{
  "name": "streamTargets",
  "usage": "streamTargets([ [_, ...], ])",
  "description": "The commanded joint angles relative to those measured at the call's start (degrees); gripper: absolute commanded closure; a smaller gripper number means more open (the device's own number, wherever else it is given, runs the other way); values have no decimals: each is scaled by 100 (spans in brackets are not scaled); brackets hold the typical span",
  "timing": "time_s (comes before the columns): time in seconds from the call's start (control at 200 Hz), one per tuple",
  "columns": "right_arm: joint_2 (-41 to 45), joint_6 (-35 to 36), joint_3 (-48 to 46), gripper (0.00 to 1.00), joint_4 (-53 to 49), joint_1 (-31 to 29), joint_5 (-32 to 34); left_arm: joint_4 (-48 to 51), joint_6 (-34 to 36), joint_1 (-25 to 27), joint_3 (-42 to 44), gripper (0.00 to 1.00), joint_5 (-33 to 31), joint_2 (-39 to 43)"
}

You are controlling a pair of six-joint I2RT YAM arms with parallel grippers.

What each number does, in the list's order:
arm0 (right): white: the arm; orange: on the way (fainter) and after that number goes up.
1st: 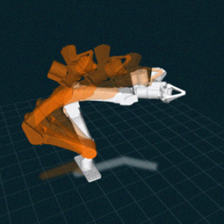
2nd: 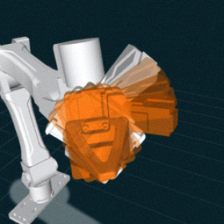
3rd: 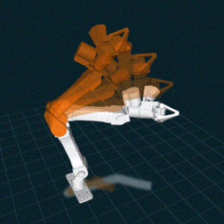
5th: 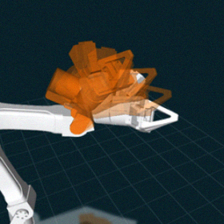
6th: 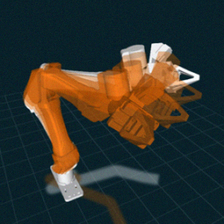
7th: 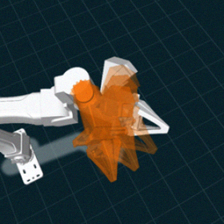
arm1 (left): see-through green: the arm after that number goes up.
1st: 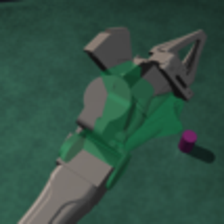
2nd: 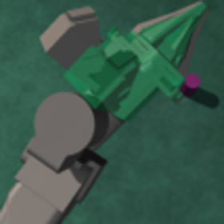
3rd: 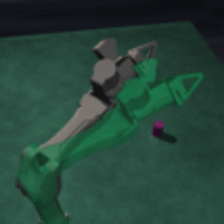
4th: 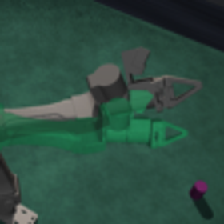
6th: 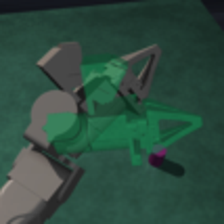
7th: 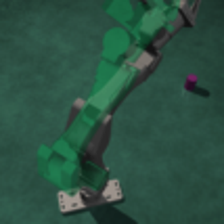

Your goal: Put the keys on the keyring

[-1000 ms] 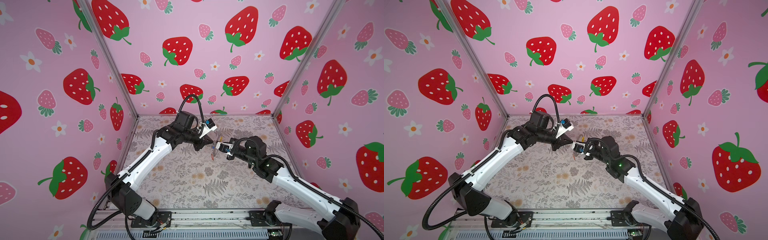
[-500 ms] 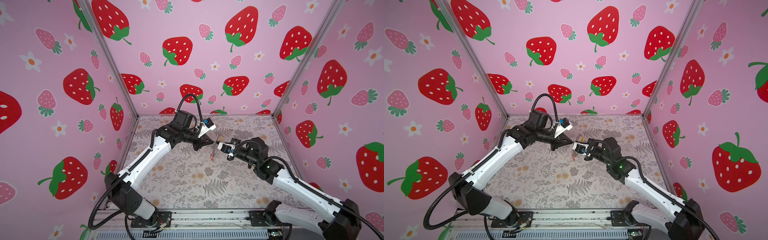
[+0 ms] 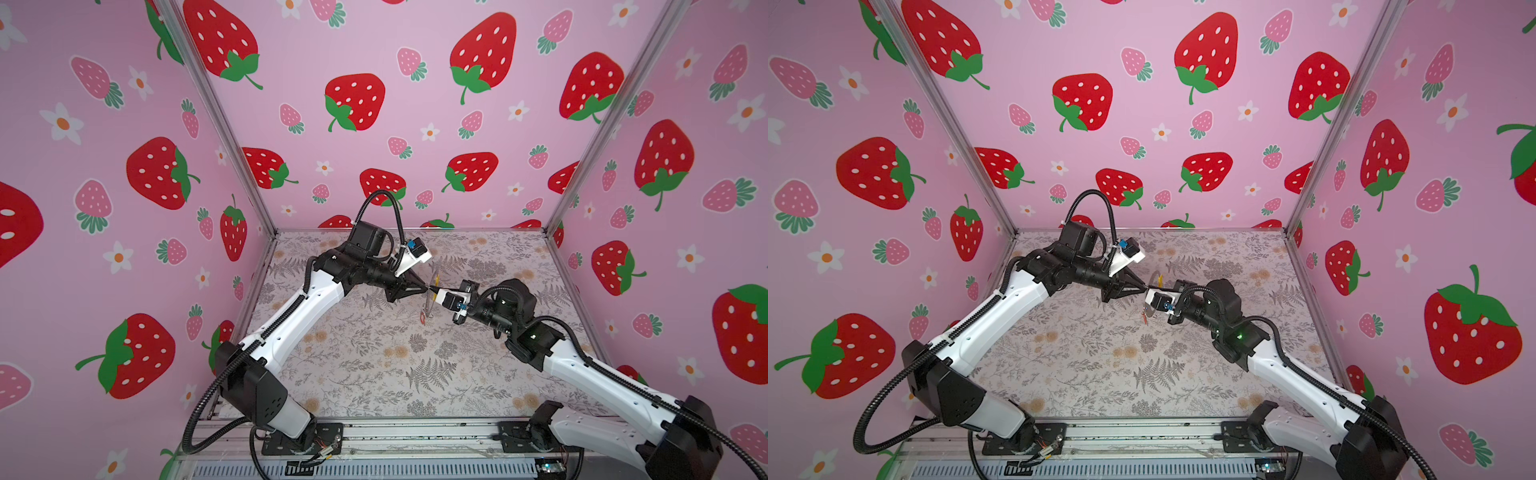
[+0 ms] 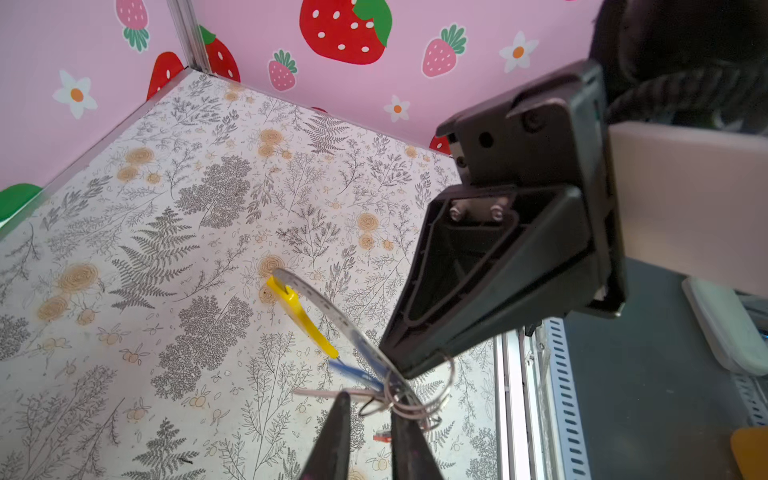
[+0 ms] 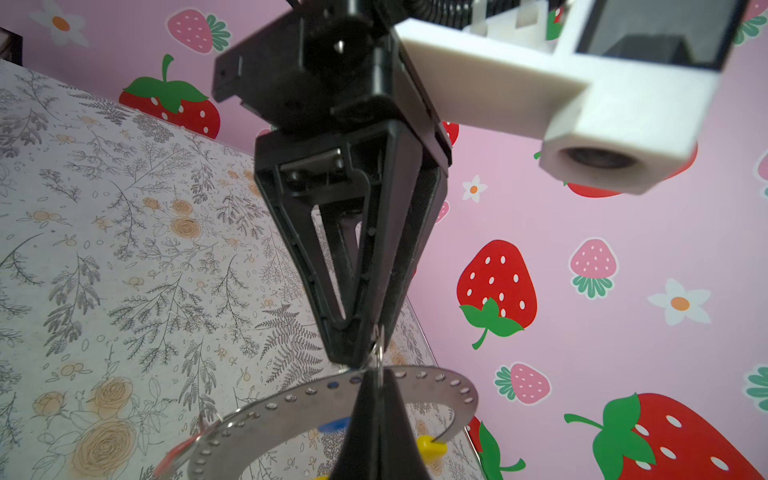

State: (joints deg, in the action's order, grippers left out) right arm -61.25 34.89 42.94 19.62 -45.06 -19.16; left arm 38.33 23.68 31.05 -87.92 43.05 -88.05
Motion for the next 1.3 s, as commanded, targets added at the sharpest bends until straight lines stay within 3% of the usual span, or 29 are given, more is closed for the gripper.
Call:
streamTargets([
  [0.0,16,-263,-125,100,471,70,-387,-677,15,-22,333,73,-296,416],
  [0.19,-34,-626,-152,100,622,258,-755,-1452,346,-81,1058,67,-767,1046],
  [0.435,-114,-848,-154,100,713,383,-979,-2286,1317,-78,1854,68,-502,1650],
  [0.58,-136,-923,-136,100,764,436,-1119,-2237,1426,-64,1704,71,-270,1576],
  [0.73,-158,-1035,-137,100,824,502,-1286,-2229,1597,2,1565,82,-112,1512],
  [0.99,-218,-1148,-84,100,777,595,-1623,-1777,1881,128,1234,82,-53,1381],
  [1.17,-194,-1143,-57,100,754,621,-1712,-1586,1872,182,1054,93,-105,1196],
  [1.196,-185,-1139,-57,100,754,621,-1728,-1532,1866,181,999,99,-109,1158],
  [1.296,-137,-1130,-56,100,755,627,-1731,-1330,1901,177,883,100,-74,1036],
])
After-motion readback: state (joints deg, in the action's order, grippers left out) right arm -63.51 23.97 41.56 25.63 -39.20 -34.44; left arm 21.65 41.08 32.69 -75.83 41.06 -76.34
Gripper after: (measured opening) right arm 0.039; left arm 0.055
